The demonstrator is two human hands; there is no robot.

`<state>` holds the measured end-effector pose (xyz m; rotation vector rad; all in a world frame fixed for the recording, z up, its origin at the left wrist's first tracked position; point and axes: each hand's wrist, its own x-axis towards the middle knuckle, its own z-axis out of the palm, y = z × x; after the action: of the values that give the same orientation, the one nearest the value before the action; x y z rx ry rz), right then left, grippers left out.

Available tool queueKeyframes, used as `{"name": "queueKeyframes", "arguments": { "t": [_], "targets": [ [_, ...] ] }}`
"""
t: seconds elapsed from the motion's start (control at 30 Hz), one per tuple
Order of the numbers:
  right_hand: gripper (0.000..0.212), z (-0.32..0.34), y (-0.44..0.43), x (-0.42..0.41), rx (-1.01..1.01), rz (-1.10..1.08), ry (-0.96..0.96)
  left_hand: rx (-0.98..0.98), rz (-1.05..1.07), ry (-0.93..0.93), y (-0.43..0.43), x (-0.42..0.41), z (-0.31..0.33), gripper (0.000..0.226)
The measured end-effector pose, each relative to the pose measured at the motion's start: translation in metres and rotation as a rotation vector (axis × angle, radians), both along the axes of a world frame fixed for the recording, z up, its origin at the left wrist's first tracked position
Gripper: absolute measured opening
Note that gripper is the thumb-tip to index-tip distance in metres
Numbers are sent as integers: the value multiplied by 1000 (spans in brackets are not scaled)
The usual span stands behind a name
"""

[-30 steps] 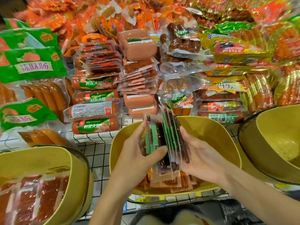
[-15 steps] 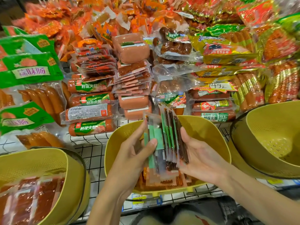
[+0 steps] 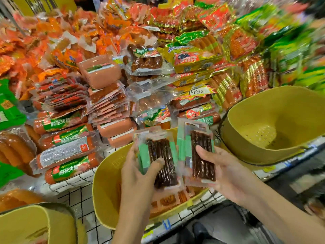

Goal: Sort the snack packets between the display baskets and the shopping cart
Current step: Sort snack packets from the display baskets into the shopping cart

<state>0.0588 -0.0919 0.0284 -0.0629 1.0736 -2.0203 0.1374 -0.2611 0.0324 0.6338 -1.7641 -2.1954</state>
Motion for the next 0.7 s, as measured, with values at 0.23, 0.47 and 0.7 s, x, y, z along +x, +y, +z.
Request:
{"name": "queueKeyframes", "arguments": {
  "t": [0.23, 0.47, 0.7],
  "targets": [
    [35, 3, 88, 37, 193, -466, 28, 114, -352, -32, 54, -28, -1, 91],
    [30, -16, 201, 89, 354, -828, 14, 74, -761, -51, 185, -37, -23, 60],
    [32, -47, 342, 139, 521, -1143, -61, 102, -993, -159, 340, -45, -53, 42]
  ]
}}
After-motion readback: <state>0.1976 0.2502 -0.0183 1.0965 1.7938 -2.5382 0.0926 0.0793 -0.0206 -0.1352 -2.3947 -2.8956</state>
